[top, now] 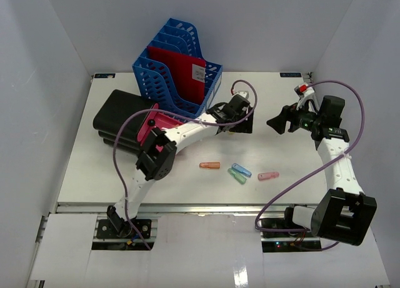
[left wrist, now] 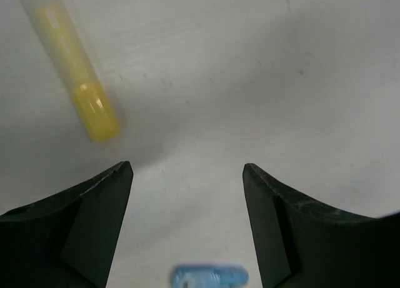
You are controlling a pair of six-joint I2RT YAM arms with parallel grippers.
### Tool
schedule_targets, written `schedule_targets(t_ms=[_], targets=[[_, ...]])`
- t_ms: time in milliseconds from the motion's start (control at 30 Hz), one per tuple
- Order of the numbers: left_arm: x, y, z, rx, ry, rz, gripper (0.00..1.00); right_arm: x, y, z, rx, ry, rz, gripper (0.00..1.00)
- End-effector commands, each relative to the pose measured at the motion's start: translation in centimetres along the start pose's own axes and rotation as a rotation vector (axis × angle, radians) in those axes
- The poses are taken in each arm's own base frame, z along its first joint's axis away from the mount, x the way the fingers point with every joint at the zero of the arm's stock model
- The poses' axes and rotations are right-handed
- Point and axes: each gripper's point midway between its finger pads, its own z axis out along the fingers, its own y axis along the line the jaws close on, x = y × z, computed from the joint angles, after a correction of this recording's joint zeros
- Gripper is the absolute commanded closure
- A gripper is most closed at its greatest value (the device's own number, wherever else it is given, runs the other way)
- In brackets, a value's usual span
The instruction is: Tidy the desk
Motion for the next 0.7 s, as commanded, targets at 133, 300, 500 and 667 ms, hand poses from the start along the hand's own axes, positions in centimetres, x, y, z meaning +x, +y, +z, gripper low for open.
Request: schedule_targets(t_ms=[133, 300, 500, 667], targets=[[-3.1, 4.8, 3.1, -0.32, -0.075, 0.141, 0.19, -0.5, 0.6, -1.2, -0.073, -0.06, 0.024, 0.23], [-3.3, 5.9, 3.4, -0.375, -0.096, 0.175, 0.19, -0.3, 0.5, -1.2, -0.083, -0.058, 0.034, 0.23], [-2.4, 6.7, 4.5, -0.388, -0.081, 0.205, 0.2, -0.1, 0.3, -1.3, -0.084, -0.057, 0.044, 0.23], [-2.2, 7.9, 5.7, -0.408, -0.081, 0.226, 0.22, -0.1, 0.2, -1.5, -0.084, -0.061, 0.047, 0.23]])
